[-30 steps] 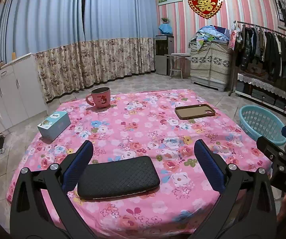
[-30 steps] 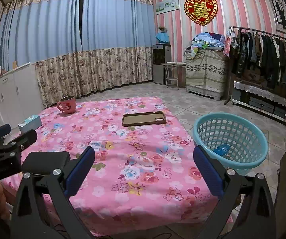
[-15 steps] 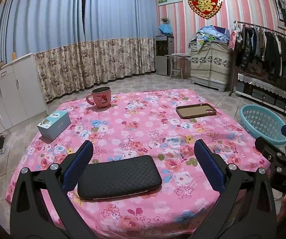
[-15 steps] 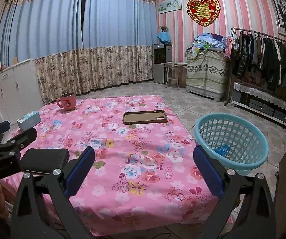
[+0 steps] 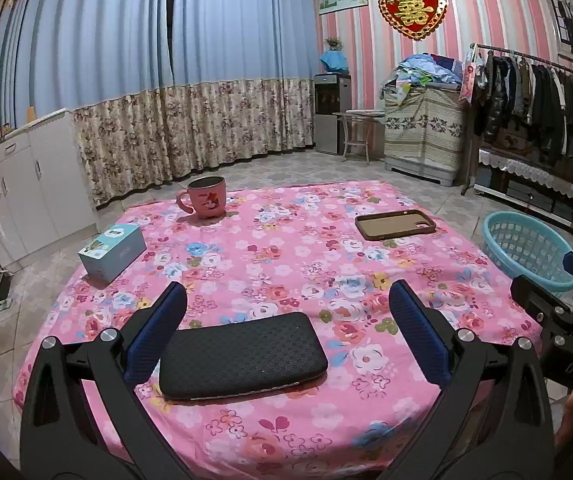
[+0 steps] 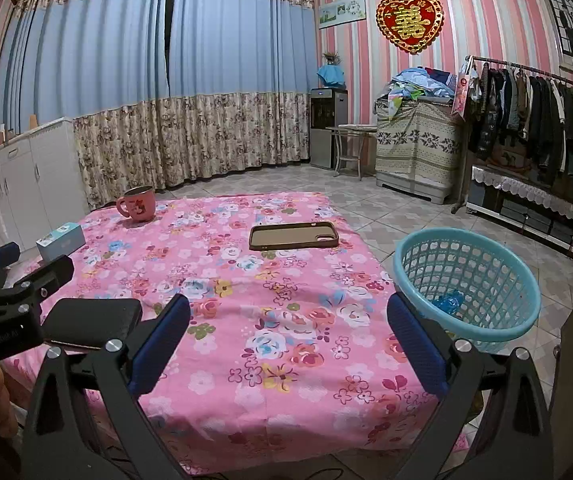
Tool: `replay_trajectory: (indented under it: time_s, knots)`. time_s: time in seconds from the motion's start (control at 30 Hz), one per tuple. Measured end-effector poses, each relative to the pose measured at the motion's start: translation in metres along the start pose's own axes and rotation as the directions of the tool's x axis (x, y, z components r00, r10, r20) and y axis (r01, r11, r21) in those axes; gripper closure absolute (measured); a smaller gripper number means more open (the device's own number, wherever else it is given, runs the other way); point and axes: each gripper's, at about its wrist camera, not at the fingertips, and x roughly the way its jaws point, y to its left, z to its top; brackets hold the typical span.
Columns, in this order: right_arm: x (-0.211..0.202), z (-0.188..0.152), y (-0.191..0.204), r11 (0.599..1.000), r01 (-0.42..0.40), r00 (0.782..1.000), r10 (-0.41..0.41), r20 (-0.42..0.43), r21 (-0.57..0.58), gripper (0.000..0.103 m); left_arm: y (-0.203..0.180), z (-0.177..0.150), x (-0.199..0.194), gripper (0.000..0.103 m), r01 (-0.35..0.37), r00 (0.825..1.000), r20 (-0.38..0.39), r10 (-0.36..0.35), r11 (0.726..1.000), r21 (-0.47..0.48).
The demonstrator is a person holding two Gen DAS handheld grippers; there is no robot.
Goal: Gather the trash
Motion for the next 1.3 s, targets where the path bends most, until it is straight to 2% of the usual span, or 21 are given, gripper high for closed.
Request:
replay_trajectory:
  time_s: [1.3]
  knots:
    - [0.0003,-0.0004,0.0015,1.000,-0.001,1.000,0.001,0.000,-0.003,0.006,0.0090,-0.0030,-0.0011,0.005,-0.016,1.000,0.006,0.016,1.000,0.003]
